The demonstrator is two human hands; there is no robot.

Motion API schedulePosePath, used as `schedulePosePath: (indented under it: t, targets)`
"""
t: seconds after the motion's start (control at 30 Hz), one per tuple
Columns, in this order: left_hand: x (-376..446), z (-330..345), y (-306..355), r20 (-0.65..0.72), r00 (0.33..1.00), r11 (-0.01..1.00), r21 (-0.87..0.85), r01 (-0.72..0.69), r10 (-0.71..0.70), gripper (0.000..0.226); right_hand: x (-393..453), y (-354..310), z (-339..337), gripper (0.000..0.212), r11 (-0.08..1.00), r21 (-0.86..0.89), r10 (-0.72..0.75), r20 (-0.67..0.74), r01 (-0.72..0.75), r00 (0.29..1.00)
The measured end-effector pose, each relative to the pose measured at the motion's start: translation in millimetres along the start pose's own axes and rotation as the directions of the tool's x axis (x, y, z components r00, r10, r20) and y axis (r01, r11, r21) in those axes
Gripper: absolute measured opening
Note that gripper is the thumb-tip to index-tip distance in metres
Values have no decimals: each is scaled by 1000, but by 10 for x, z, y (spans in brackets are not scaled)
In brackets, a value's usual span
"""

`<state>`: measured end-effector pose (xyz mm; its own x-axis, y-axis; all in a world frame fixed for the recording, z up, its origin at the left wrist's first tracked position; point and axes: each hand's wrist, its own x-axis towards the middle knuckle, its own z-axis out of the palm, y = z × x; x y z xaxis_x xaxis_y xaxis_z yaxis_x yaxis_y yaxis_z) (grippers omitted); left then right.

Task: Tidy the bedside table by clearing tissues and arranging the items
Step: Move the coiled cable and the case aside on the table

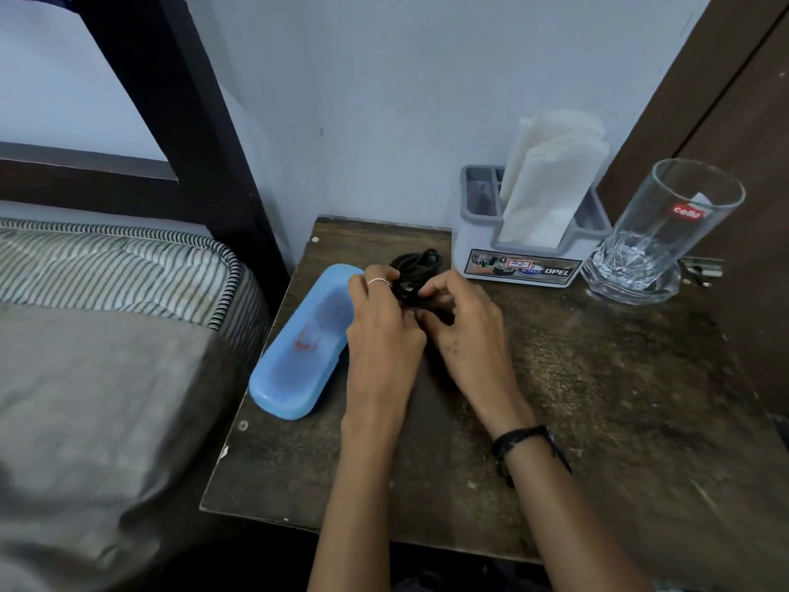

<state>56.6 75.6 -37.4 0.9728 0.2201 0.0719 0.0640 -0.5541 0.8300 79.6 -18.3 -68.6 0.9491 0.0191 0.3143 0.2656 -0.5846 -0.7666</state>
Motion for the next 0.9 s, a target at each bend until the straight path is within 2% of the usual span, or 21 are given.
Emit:
schedulePosePath:
  t: [0.1, 0.27, 0.47, 0.57, 0.67, 0.77, 0.83, 0.9]
  targets:
    - [61, 102, -44, 27, 998, 997, -48, -61, 63, 52, 72, 28, -1, 27, 999, -33, -11, 19, 12, 1000]
    - [140, 255, -75, 90, 987, 991, -37, -128, 130, 68, 155, 70, -27, 29, 998, -49, -35, 72, 39, 997]
    - [198, 299, -109, 172, 977, 992, -26, -124, 127, 77, 190, 126, -36, 46, 990, -129, -36, 166, 58, 985]
    - [199, 250, -82, 172, 979, 994, -18, -110, 111, 75, 163, 116, -37, 45, 988, -132, -54, 147, 74, 988]
    - [173, 114, 28, 78, 994, 997, 12, -71, 70, 64, 134, 59, -44, 35, 999, 22, -42, 84, 40, 996]
    - [121, -78, 156, -129, 992, 999, 41, -3, 8, 47, 114, -67, -10, 24, 970, 241, -42, 39, 31, 998]
    - [71, -226, 208, -261, 964, 988, 157, -2, 43, 36, 78, -191, 25, 21, 961, 264, -106, 68, 84, 992]
    - [28, -365, 216, -314, 948, 941, 331, 66, 44, 33, 29, -321, 52, 27, 954, 240, -218, 144, 179, 965]
